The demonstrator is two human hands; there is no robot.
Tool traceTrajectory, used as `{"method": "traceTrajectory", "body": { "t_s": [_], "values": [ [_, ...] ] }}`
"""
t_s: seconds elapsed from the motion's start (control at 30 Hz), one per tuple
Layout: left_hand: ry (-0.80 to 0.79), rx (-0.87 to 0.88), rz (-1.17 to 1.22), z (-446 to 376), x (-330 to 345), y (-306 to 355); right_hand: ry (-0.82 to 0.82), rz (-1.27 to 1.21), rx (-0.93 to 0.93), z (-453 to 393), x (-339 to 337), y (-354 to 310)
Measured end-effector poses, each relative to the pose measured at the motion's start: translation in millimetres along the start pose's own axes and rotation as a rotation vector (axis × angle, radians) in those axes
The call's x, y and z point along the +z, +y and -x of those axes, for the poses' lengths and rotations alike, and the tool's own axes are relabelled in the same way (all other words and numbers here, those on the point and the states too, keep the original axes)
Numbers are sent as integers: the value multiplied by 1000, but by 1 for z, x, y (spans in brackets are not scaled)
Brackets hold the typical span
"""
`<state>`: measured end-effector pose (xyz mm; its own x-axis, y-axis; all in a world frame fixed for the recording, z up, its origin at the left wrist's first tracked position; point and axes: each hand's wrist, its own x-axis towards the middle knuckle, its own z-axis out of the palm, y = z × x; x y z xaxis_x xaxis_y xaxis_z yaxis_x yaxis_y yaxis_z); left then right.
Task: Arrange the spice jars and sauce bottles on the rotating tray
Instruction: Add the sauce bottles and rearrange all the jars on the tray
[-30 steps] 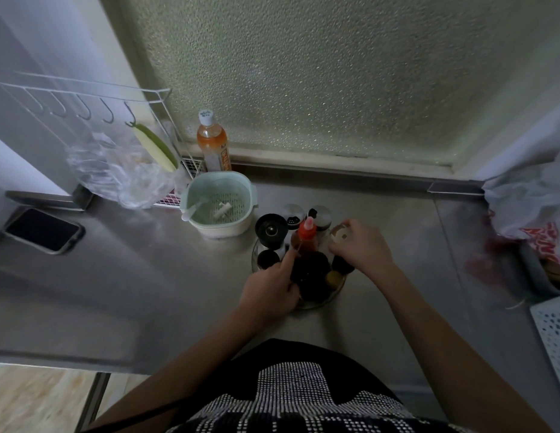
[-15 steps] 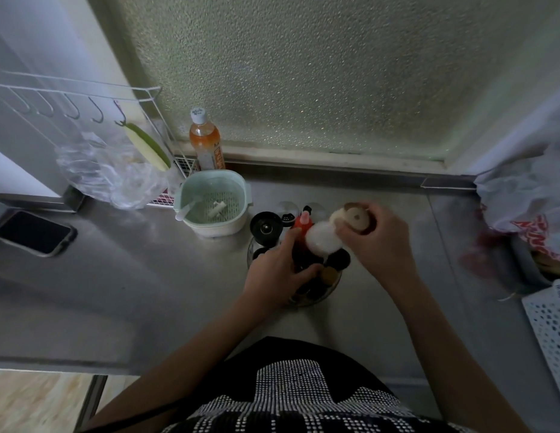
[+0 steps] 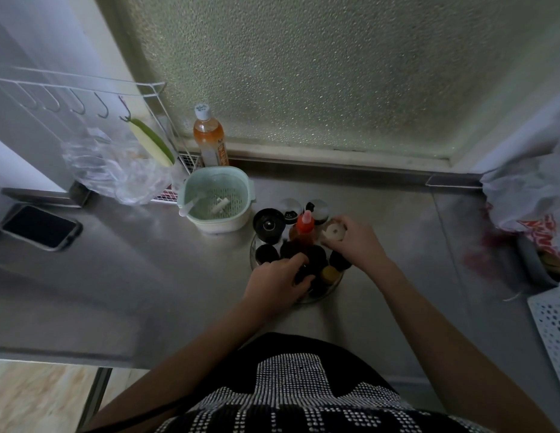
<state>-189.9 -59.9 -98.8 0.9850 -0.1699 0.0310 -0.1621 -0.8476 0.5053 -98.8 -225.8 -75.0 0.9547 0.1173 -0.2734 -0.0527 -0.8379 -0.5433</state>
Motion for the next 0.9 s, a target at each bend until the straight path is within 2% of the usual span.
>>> {"method": "traceTrajectory", "body": {
  "t_s": [0.2,0.37,0.6,0.67,0.77,0.83,0.9],
  "values": [
    [21,72,-36,-1,0,3,170,-229,67,30,5,21],
    [-46,228,-203,-20,7,29,20,-218,-75,49,11,29],
    [27,312,-328,-27,16,30,13,-202,-110,46,5,30],
    [89,312,-247,-20,10,26,115,-256,-91,51,-2,25],
    [188,209,94,-8,-5,19,331,-404,-107,65,-18,11],
    [203,114,412,-5,-18,18,361,-499,-145,71,-27,-1],
    [198,65,632,-6,-29,19,289,-560,-174,71,-28,-14]
  ]
}}
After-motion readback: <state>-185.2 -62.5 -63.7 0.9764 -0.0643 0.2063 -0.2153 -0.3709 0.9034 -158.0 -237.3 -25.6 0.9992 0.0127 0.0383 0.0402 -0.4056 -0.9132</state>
